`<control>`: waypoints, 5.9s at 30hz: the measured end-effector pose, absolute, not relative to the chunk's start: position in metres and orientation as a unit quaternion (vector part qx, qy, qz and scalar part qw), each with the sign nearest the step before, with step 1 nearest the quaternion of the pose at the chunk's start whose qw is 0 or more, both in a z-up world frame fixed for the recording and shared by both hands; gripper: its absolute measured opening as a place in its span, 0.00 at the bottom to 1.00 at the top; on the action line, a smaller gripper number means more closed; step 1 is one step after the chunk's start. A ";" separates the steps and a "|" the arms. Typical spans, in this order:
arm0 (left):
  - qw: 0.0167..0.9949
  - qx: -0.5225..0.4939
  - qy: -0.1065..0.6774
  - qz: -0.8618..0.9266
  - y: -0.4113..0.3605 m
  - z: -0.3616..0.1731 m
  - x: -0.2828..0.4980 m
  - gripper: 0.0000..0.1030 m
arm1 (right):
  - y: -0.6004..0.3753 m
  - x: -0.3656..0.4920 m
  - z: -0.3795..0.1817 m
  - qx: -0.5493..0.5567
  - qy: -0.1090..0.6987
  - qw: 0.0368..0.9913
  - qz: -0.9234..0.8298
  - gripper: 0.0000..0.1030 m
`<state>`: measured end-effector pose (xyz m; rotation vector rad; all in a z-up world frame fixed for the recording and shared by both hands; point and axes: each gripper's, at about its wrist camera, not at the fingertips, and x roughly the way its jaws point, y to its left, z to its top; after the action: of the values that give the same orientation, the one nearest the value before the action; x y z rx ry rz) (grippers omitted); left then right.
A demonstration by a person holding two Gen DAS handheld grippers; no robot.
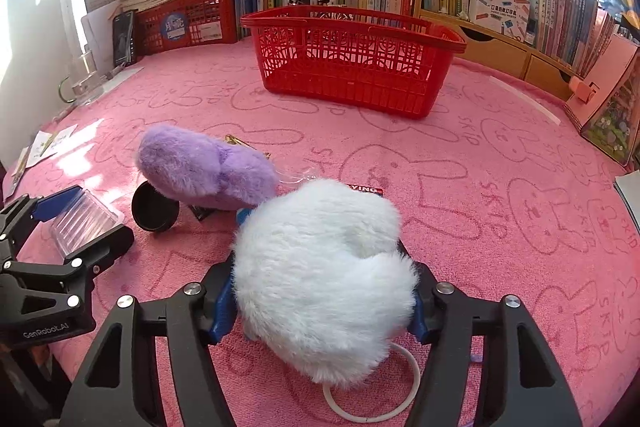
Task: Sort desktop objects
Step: 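Grasp the white fluffy plush with the right gripper while the left gripper holds the box, then lift the white plush with the right gripper while the left gripper carries the box toward the basket, then move the clear box over the red basket with the left gripper while the right gripper holds the plush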
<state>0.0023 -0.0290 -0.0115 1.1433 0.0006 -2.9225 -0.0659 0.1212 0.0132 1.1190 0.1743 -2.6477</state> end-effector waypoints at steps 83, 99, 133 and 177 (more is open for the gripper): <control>-0.112 0.333 0.025 -0.936 -0.008 0.066 -0.040 0.87 | 0.196 -0.049 0.069 0.327 -0.041 0.080 -0.941 0.64; -0.143 0.319 0.062 -0.935 -0.015 0.075 -0.035 0.87 | 0.191 -0.046 0.074 0.327 -0.004 0.089 -0.941 0.64; -0.112 0.338 0.038 -0.934 -0.014 0.078 -0.055 0.87 | 0.183 -0.062 0.091 0.318 0.031 0.091 -0.943 0.64; -0.135 0.338 0.020 -0.931 -0.001 0.093 -0.087 0.87 | 0.178 -0.093 0.114 0.316 0.070 0.100 -0.941 0.64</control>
<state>-0.0875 -0.0009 0.0928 1.1648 0.0700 -3.2058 -0.0928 0.1777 0.1142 0.9342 0.2079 -2.7803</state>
